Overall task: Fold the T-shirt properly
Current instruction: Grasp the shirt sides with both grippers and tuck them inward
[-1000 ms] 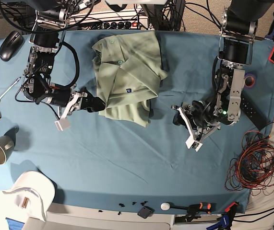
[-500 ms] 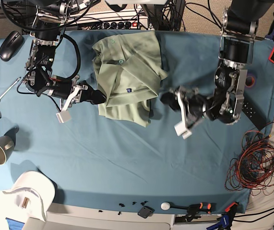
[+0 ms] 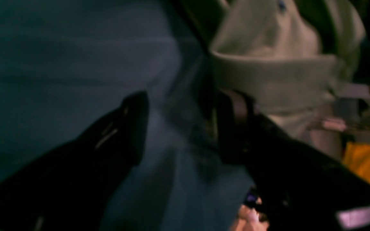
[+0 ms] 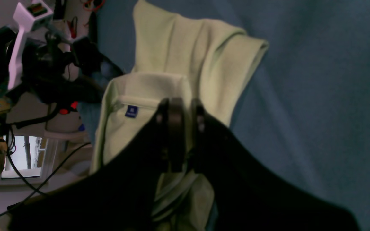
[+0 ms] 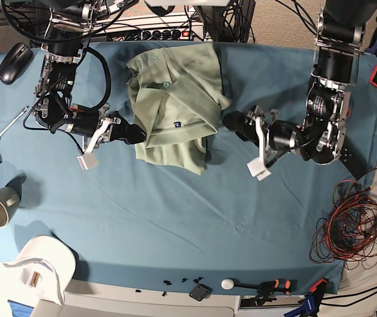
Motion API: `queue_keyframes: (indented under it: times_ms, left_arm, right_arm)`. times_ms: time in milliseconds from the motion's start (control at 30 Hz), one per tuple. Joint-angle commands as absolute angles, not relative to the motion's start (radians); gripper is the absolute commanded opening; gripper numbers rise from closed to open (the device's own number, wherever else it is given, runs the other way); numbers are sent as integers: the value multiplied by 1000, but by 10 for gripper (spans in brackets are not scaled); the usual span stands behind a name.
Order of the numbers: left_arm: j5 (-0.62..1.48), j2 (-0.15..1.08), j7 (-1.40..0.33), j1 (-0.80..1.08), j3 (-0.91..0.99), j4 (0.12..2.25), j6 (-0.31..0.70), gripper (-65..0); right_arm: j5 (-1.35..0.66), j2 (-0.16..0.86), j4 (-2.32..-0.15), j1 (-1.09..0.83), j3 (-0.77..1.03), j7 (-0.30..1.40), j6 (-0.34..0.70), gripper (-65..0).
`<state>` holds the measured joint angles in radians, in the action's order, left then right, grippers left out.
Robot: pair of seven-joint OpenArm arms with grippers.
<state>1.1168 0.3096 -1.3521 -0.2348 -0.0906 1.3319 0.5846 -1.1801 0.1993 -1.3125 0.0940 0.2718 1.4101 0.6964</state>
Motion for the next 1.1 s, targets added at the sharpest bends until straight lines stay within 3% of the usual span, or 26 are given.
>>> queue_keyframes:
  times_ms: [0,733,833,967,1067]
  left_arm:
    - [1158,312,-1346,-249,-88,1345,590,-304]
    - [1157,196,-1312,-230,-89,1344,629,-314]
    - [1157,197,-1312,-231,-88,1344,626,-419]
    - [1157,197,-1319,-234,-88,1344,627,-650]
    - [1156,197,-1318,-244,-88,1343,631,-650]
  right_arm:
    - [-1215,210,-1326,113,274,1396,698,-650]
    - [-1203,211,-1326,113,274,1396,698,-650]
    - [-1204,210,-1326,113,274,1396,698,-650]
    - [-1235,209,-1326,109,274,1396,698,-650]
    - [-1240,205,-1328,96,275,1396,698,-650]
